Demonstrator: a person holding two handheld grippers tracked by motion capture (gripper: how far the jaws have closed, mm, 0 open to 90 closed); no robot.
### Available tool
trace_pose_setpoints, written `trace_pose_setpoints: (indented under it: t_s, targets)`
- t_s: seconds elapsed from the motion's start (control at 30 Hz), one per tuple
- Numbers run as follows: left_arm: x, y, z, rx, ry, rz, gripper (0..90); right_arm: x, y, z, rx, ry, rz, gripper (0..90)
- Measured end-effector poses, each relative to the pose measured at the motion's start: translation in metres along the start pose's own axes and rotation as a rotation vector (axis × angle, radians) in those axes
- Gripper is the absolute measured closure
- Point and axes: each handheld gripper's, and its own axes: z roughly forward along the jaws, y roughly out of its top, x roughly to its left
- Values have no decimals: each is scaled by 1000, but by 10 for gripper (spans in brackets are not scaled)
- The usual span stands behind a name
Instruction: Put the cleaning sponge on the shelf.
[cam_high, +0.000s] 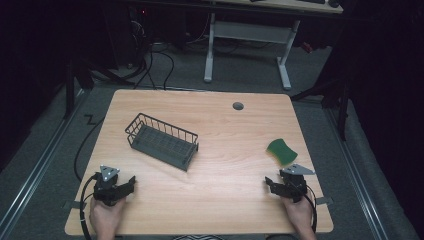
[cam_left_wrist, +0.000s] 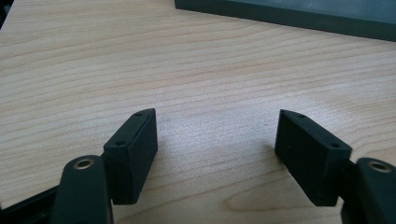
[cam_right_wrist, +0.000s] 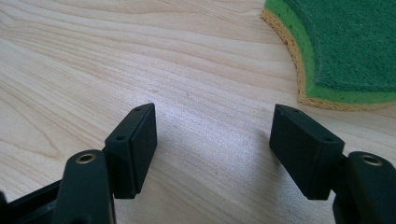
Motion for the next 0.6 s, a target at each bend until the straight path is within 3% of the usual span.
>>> trace_pose_setpoints:
  t_s: [0.3, 0.5, 0.6]
  targets:
    - [0, 1, 1, 4, -18, -1, 265, 0, 0, 0, 2, 2, 0, 308]
    - [6, 1, 0, -13, -62, -53, 257, 1, 1, 1, 13, 11, -9, 270]
    - [7, 3, 1, 0, -50, -53, 287, 2, 2, 0, 13, 7, -1, 318]
